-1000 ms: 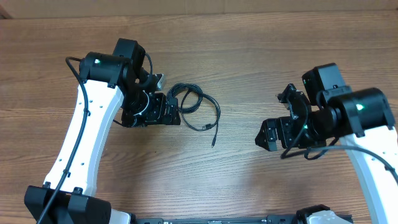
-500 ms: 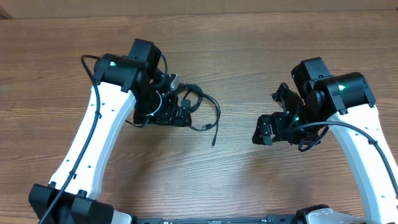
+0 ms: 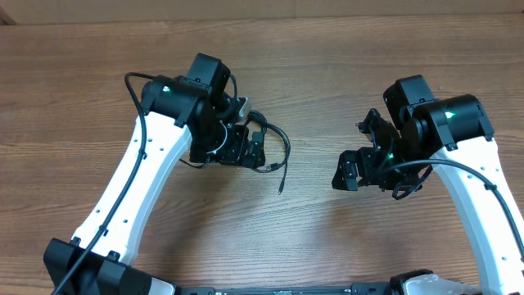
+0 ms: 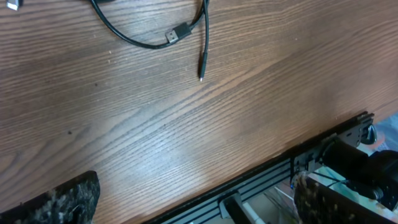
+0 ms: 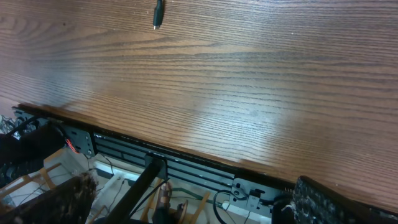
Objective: Untangle cables
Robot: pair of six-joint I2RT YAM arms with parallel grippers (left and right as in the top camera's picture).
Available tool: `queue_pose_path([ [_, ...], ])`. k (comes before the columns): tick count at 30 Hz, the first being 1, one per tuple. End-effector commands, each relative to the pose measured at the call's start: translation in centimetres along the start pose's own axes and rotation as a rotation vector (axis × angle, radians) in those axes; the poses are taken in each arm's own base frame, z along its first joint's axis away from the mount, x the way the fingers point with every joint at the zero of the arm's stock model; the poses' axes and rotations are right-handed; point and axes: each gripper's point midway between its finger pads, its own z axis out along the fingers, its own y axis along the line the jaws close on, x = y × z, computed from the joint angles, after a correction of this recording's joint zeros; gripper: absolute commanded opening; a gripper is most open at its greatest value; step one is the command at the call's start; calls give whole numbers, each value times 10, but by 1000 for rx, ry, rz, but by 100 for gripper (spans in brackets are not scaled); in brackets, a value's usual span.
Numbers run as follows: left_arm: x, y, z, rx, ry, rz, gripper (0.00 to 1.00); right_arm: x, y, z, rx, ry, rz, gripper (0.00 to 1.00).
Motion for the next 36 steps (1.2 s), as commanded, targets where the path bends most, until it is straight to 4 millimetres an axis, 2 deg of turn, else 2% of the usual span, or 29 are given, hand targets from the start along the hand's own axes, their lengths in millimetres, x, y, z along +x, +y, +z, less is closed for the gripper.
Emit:
queue_pose_path([
  [1,1,-3,9,13,29,-19,99,-4,2,-7,-1,-30,-6,100],
  [16,-6,-10,14,21,4,1,99,-10,-1,-7,19,-53,-12,100],
  [36,-8,-42,25,38,-24,115,100,-12,-3,-7,29,-63,-15,100],
])
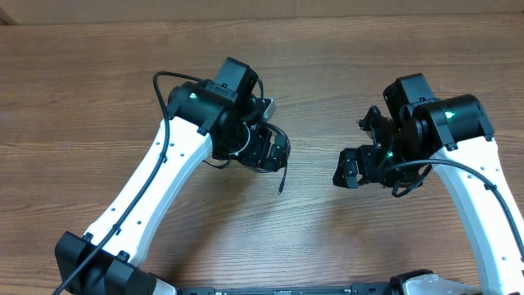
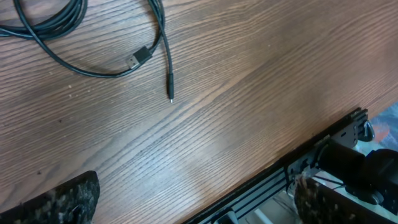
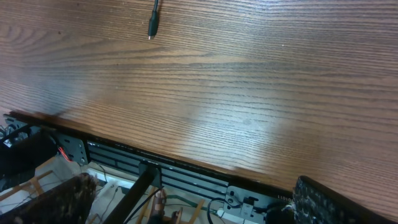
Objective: Untangle cables
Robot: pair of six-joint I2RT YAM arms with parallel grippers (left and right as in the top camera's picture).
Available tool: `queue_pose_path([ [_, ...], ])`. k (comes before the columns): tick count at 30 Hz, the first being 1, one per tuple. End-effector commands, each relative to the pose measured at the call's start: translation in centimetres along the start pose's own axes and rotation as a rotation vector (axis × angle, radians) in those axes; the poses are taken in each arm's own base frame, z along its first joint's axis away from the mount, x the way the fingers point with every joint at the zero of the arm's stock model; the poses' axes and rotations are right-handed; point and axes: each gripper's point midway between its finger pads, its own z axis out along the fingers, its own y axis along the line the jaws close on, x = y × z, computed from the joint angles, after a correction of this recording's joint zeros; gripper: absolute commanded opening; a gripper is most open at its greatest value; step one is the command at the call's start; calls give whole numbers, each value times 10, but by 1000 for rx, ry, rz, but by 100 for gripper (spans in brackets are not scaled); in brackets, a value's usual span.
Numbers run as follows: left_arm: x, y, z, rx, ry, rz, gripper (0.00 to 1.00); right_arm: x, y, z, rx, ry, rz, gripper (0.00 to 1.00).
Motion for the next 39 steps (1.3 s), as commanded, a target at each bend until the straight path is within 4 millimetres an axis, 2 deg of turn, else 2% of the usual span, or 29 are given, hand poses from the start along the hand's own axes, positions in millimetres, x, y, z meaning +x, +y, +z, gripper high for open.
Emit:
queue_pose_path([
  [1,2,-7,7,8,17,4,100,-5,1,-7,6,-33,-6,100],
  [12,1,-3,23,-2,62,-6,99,-5,-1,-7,18,-34,-6,100],
  [17,0,4,42,-13,110,-25,100,-8,-2,-7,23,-47,-9,100],
  [25,-17,12,72,-15,117,-28,100,-14,-1,-7,21,-70,-16,100],
  [27,-31,12,78,-11,72,-9,99,-15,-3,-7,28,-72,-16,100],
  [28,-38,13,80,-13,46,1,86,-15,-4,-7,36,-72,-15,100],
  [29,-45,15,82,-23,24,9,65,-15,-6,-7,48,-72,-14,100],
  [32,-59,23,84,-73,-35,25,17,-15,-9,-6,62,-65,-11,100],
  [33,-63,26,83,-93,-51,29,4,-16,-9,-5,63,-62,-6,100],
  [37,-68,39,81,-173,-79,30,4,-22,-11,0,66,-57,49,100],
  [39,-71,50,80,-237,-91,28,4,-34,-12,5,67,-73,89,100],
])
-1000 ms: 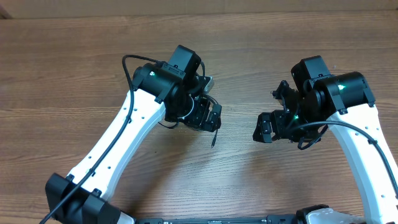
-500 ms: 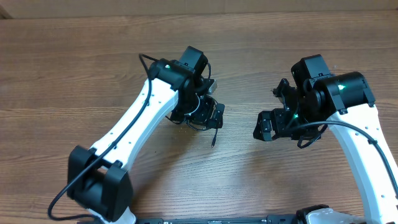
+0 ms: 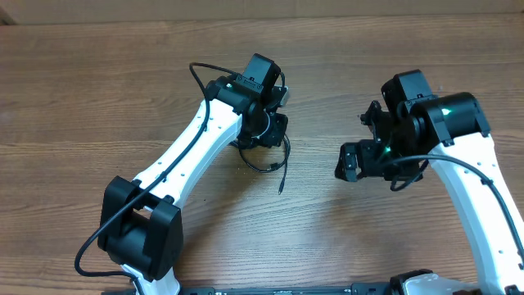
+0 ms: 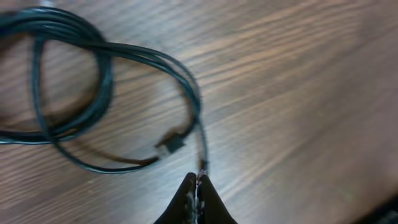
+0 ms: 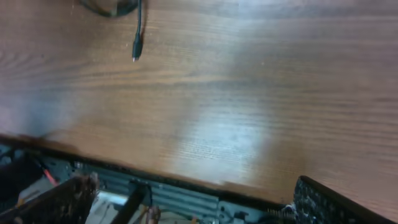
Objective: Untangle cables
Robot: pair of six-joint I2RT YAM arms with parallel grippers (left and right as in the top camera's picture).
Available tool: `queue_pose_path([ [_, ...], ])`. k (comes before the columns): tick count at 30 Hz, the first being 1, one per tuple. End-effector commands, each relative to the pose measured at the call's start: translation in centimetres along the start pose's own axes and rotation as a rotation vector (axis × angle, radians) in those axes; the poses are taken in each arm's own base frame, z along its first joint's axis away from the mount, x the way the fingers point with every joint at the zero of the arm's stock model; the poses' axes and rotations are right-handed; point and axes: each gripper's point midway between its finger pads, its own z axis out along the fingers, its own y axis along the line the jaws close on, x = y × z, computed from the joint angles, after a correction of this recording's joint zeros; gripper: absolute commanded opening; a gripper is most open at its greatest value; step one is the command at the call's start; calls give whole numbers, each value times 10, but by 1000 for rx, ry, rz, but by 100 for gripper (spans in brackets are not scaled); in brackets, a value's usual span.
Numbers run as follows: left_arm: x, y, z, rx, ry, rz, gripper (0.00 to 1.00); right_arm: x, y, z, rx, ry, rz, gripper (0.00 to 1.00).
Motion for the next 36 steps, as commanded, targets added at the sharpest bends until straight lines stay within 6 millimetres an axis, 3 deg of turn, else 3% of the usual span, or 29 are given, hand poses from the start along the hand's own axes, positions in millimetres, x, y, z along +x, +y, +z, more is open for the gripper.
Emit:
queue_pose_path([
  [1,-3,25,6,-148,-15,-3,4,-22,-1,4,9,-36,82,100],
  [9,-1,53,5,-303,-7,-8,4,-68,1,26,-21,-109,293,100],
  [15,4,71,25,-327,33,-59,5,-108,5,38,-64,-196,363,100],
  [18,6,85,40,-331,69,-97,13,-111,5,39,-65,-201,363,100],
  [22,11,104,64,-317,118,-158,17,-122,16,36,-124,-233,345,100],
  [28,16,111,84,-234,164,-212,20,-122,35,43,-141,-233,309,100],
  [32,14,114,84,-232,157,-219,20,-118,48,61,-130,-222,267,100],
  [36,14,114,84,-233,156,-218,24,-115,46,88,-84,-214,329,100],
])
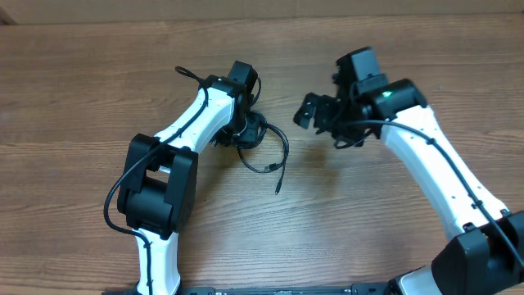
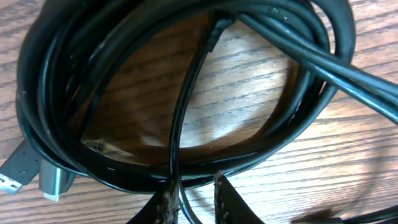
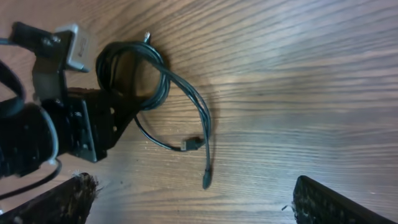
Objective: Untangle cables
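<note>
A black cable bundle (image 1: 252, 131) lies coiled on the wooden table, filling the left wrist view (image 2: 186, 93). Two loose ends trail toward the table's front: a USB plug (image 3: 194, 144) and a thin tip (image 3: 207, 180). My left gripper (image 2: 194, 182) is down at the coil's edge with its jaws a little apart. A thin strand (image 2: 177, 137) runs down along the left finger and into the gap. My right gripper (image 3: 199, 205) hangs wide open above the table to the right of the coil (image 3: 134, 74), holding nothing.
Two more connectors, one silver (image 2: 12, 175), poke out at the coil's lower left in the left wrist view. The left arm's wrist and camera (image 3: 62, 124) sit right beside the coil. The brown wooden table (image 1: 393, 221) stretches all around.
My left gripper was shut above the loose ends; it is now low at the coil with jaws slightly parted around a thin strand. The right arm has moved up and left, nearer the coil.
At first my left gripper was wide open beside the cable, and 2.5 s ago still open, a bit further right. By 1.2 s ago it was shut over the loose ends. Now it is at the coil. The right gripper has been open at every moment.
</note>
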Robot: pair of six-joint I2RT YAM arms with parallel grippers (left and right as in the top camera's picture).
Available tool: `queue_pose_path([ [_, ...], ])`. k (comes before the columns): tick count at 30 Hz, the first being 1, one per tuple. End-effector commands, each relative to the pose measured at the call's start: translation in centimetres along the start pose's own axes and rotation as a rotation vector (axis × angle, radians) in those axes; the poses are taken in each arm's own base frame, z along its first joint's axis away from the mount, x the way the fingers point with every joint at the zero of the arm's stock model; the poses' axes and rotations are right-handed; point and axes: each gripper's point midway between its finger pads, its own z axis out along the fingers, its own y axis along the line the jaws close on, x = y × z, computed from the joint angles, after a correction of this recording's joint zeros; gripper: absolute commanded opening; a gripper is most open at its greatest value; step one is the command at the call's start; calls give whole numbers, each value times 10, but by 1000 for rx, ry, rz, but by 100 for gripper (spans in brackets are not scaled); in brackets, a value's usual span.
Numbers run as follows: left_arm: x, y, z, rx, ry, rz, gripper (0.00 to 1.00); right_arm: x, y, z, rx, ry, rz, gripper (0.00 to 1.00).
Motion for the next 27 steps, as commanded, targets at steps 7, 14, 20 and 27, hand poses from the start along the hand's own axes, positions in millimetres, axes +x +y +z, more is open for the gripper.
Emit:
queue_pose_path([
  [7,3,2,10,2,22,-16,39,15,-25,74,90,15,100,100],
  [14,3,2,10,2,22,-16,40,20,-37,98,106,29,104,100],
  [20,4,2,10,1,26,-16,43,19,-38,99,104,27,105,100],
  [27,4,2,10,1,26,-17,52,19,-38,99,104,27,105,100],
])
